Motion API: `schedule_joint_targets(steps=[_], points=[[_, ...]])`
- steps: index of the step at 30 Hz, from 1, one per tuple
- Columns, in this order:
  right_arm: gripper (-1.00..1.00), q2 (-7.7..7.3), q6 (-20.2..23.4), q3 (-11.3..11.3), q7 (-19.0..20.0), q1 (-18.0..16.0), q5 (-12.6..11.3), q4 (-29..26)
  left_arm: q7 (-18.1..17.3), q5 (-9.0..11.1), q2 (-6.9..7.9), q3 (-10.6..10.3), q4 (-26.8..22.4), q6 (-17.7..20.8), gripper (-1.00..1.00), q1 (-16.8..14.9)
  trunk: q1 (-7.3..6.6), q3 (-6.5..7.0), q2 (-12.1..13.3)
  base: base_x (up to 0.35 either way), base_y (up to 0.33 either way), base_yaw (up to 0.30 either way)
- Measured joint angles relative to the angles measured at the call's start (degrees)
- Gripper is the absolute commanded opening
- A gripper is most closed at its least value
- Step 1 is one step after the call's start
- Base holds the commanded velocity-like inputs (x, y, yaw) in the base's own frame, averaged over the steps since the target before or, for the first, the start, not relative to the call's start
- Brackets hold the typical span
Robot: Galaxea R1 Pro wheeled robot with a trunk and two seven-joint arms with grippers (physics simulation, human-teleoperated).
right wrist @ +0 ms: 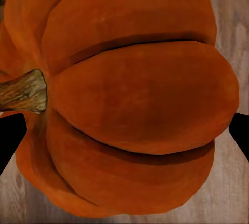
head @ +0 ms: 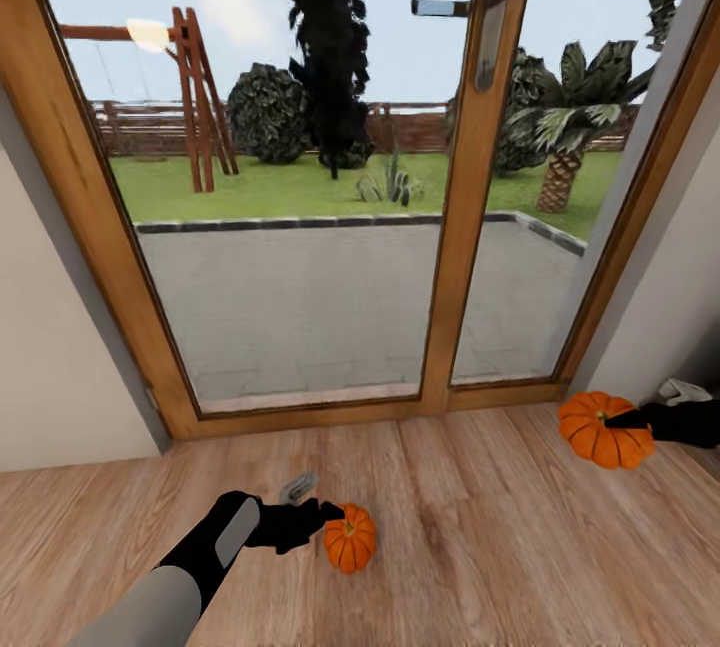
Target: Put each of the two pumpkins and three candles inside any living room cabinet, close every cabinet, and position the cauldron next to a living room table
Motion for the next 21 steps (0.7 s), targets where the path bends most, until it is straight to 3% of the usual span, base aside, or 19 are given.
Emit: schedule_joint_targets(steps=[5,7,16,21], points=[[-1.0,0.0,0.0,0.08,0.83,0.0,-0.05,-0.34,-0.91,0.0,-0.06,-0.02,0.2,-4.07,1.0,0.0,0.13,-1.11,-0.07,0.0,0.0,0.0],[-1.0,0.01,-0.01,0.09,0.95,0.0,0.03,-0.35,-2.6,-0.16,-0.06,0.0,0.24,-4.39,1.0,0.0,0.18,-1.55,-0.09,0.0,0.0,0.0],[-1.0,0.0,-0.01,2.0,1.04,0.0,0.04,-0.77,-3.5,-0.42,-0.06,-0.08,0.25,-4.84,1.0,0.0,0.41,-3.55,-0.22,0.0,0.0,0.0],[-1.0,0.0,-0.03,2.09,1.03,0.0,0.1,-1.59,-3.63,-0.43,-0.06,-0.07,0.41,-9.12,1.0,0.0,0.54,-4.66,-0.28,0.0,0.0,0.0]])
